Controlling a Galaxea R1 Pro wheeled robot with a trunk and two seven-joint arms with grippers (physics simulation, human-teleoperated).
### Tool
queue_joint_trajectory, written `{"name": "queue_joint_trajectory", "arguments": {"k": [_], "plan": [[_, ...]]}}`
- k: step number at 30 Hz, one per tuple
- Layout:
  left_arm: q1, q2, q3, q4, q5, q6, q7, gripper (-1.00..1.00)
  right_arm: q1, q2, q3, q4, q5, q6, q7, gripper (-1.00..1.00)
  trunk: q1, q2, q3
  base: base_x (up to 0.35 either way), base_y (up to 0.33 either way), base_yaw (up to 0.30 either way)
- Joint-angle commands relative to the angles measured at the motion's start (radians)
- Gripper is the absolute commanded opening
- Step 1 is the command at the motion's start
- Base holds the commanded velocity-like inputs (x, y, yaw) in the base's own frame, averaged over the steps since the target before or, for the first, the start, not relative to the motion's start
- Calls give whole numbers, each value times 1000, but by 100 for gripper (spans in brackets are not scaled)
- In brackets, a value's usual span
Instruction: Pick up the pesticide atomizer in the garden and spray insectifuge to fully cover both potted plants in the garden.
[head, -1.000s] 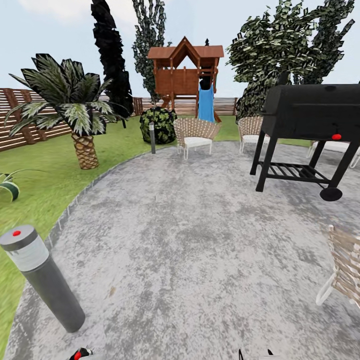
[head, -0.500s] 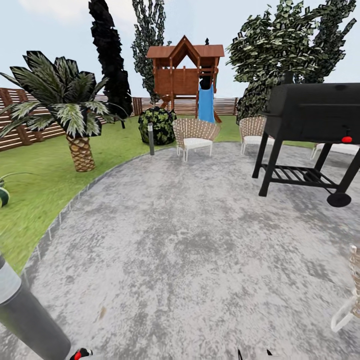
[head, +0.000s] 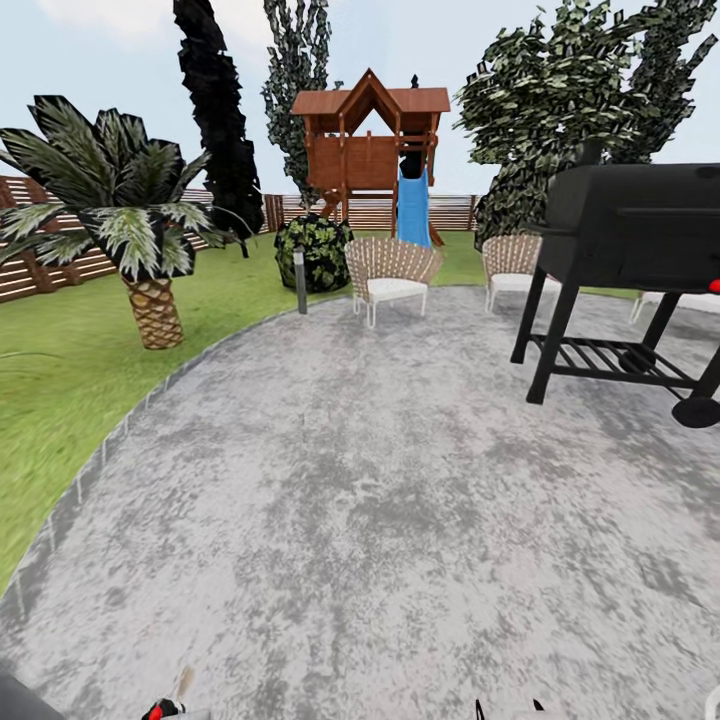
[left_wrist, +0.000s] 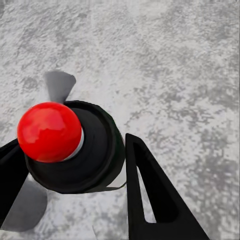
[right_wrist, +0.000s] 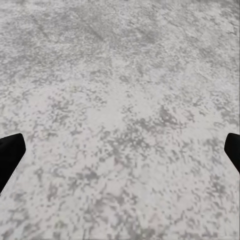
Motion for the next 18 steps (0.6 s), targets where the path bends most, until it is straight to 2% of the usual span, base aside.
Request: {"name": "queue_joint_trajectory", "arguments": {"k": [1, 18], "plan": [[-1, 0, -2, 1, -3, -2, 6, -100, -1, 0, 8, 1, 1, -1, -9, 100, 0, 0, -1, 340, 0, 0], [-2, -8, -4, -1, -6, 5, 0, -100, -1, 0, 6, -2, 1, -2, -9, 100, 0, 0, -1, 340, 0, 0]]}}
